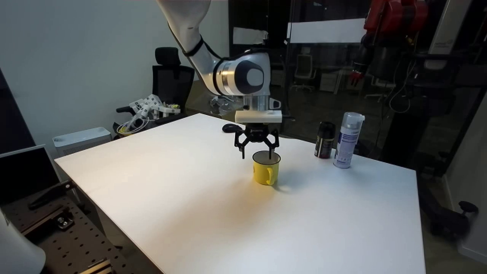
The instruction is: Move the cup to the left
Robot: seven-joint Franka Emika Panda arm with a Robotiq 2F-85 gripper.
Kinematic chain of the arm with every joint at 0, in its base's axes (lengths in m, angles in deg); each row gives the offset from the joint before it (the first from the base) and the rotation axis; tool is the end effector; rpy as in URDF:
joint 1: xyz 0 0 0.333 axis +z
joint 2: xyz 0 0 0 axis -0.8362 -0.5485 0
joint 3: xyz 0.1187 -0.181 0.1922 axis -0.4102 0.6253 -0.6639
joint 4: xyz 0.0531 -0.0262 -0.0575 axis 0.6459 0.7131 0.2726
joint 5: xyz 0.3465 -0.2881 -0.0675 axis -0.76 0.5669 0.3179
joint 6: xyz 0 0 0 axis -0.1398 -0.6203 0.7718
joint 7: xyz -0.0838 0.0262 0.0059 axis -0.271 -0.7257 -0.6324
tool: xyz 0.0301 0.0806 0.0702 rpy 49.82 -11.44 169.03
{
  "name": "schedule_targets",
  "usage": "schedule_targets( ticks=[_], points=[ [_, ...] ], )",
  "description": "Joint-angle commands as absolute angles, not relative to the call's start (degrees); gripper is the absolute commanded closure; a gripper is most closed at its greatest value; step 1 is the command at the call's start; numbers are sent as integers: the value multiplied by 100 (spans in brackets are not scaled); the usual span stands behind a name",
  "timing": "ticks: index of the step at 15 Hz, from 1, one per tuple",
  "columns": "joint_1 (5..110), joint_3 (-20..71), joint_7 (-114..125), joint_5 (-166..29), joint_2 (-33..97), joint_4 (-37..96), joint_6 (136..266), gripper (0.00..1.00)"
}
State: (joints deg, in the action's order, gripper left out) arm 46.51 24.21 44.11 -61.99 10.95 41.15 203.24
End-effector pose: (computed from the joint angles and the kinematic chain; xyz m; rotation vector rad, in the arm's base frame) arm 0.6469 -0.1523 0.0964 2.9476 0.7535 -0.1880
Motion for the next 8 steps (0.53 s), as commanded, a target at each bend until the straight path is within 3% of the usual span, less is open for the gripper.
schedule_targets(
  ticks=[1,8],
  points=[
    [4598,2323,4439,-6077,881,3835,20414,33],
    [4612,2316,4390,-6068,864,3787,20562,81]
  ],
)
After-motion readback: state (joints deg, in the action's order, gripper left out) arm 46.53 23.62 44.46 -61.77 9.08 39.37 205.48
